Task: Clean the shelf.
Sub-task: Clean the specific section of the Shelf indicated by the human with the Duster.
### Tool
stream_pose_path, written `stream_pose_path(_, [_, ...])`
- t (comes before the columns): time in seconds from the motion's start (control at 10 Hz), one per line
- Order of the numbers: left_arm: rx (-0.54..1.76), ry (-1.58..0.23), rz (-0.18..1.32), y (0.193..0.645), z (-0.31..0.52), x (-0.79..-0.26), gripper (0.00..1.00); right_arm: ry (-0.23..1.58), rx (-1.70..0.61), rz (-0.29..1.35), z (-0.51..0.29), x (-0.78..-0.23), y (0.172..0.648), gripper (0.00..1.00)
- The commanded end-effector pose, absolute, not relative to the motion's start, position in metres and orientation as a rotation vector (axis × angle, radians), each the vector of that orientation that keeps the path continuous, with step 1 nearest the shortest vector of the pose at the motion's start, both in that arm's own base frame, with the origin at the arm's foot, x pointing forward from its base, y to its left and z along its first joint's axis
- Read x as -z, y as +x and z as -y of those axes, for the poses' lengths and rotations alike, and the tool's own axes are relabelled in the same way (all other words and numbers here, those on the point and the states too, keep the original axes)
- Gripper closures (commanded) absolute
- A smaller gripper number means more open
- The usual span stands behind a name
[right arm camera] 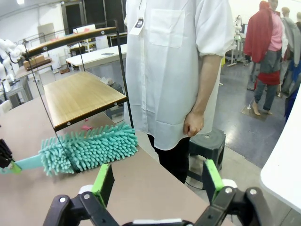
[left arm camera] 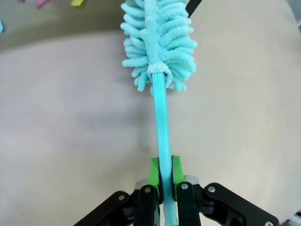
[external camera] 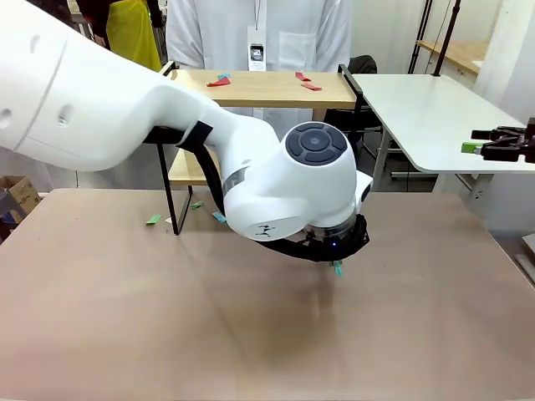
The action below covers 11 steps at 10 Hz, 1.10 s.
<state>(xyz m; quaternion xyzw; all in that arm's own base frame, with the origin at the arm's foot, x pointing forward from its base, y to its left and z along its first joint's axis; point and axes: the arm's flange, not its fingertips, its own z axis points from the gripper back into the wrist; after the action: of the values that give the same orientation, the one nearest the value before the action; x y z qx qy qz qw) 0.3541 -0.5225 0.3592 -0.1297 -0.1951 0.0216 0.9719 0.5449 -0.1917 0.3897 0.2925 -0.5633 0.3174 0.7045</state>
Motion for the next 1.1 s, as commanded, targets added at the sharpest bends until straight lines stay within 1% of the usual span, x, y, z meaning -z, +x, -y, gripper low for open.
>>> stream_pose_path(0.0, [-0.095,-0.232,0.417,0.358,0.525,-0.357,0.87,0.651,-0.711,1.257,0.189,-0.393,0.545,0.00])
stream_pose_path(0.2, [-0.119,-0.232,0.407,0.359,0.520,-0.357,0.87,0.651,-0.711,1.257,0.189,-0.393,0.545,0.00])
stream_pose_path(0.3, [-0.117,-0.203,0.367,0.359,0.521,-0.357,0.87,0.651,-0.711,1.257,0.189,-0.393,0.545,0.00])
stream_pose_path(0.4, [-0.073,-0.240,0.409,0.361,0.521,-0.356,0.87,0.651,-0.711,1.257,0.189,-0.393,0.545,0.00])
stream_pose_path(0.7, [-0.107,-0.229,0.399,0.368,0.514,-0.353,0.87,0.651,-0.711,1.257,0.189,-0.393,0.545,0.00])
stream_pose_path(1.0, [-0.099,-0.250,0.347,0.372,0.506,-0.345,0.87,0.651,-0.711,1.257,0.189,-0.393,0.545,0.00])
